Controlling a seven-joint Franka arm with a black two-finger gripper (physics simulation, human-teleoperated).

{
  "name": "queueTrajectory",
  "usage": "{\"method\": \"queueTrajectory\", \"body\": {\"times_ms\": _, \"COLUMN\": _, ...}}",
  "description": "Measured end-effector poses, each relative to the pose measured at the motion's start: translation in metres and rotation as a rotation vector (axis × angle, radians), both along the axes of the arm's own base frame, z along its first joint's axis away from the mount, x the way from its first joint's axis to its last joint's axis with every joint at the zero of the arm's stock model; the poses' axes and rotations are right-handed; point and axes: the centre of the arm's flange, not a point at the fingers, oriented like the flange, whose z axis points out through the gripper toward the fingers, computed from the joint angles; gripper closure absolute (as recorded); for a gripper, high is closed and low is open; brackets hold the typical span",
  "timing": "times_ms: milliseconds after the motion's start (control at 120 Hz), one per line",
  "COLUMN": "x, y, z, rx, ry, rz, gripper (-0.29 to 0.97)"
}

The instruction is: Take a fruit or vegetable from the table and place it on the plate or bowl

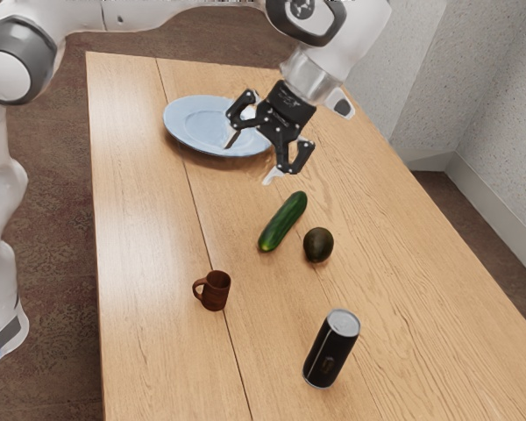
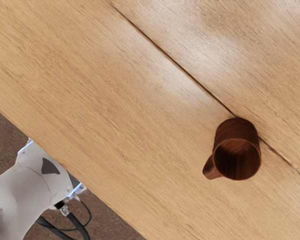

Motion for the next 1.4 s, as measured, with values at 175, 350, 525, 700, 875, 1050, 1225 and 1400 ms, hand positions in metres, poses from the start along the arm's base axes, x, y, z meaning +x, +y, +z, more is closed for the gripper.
{"method": "queueTrajectory", "body": {"times_ms": 175, "x": 0.002, "y": -0.052, "z": 0.020, "rx": 0.048, "ry": -0.169, "rz": 0.246, "gripper": 0.00}}
{"method": "queueTrajectory", "body": {"times_ms": 350, "x": 0.023, "y": -0.087, "z": -0.002, "rx": 0.114, "ry": -0.214, "rz": 0.317, "gripper": 0.00}}
{"method": "queueTrajectory", "body": {"times_ms": 525, "x": 0.101, "y": 0.129, "z": -0.048, "rx": 0.202, "ry": -0.233, "rz": 0.592, "gripper": 0.00}}
{"method": "queueTrajectory", "body": {"times_ms": 700, "x": 0.088, "y": 0.119, "z": -0.073, "rx": 0.206, "ry": -0.316, "rz": 0.422, "gripper": 0.00}}
{"method": "queueTrajectory", "body": {"times_ms": 875, "x": 0.105, "y": 0.100, "z": -0.091, "rx": 0.175, "ry": -0.423, "rz": 0.268, "gripper": 0.00}}
{"method": "queueTrajectory", "body": {"times_ms": 1050, "x": 0.086, "y": 0.104, "z": -0.119, "rx": 0.092, "ry": -0.437, "rz": 0.226, "gripper": 0.00}}
{"method": "queueTrajectory", "body": {"times_ms": 1225, "x": 0.075, "y": 0.133, "z": -0.156, "rx": 0.047, "ry": -0.415, "rz": 0.248, "gripper": 0.00}}
{"method": "queueTrajectory", "body": {"times_ms": 1400, "x": 0.073, "y": 0.166, "z": -0.178, "rx": 0.060, "ry": -0.439, "rz": 0.257, "gripper": 0.00}}
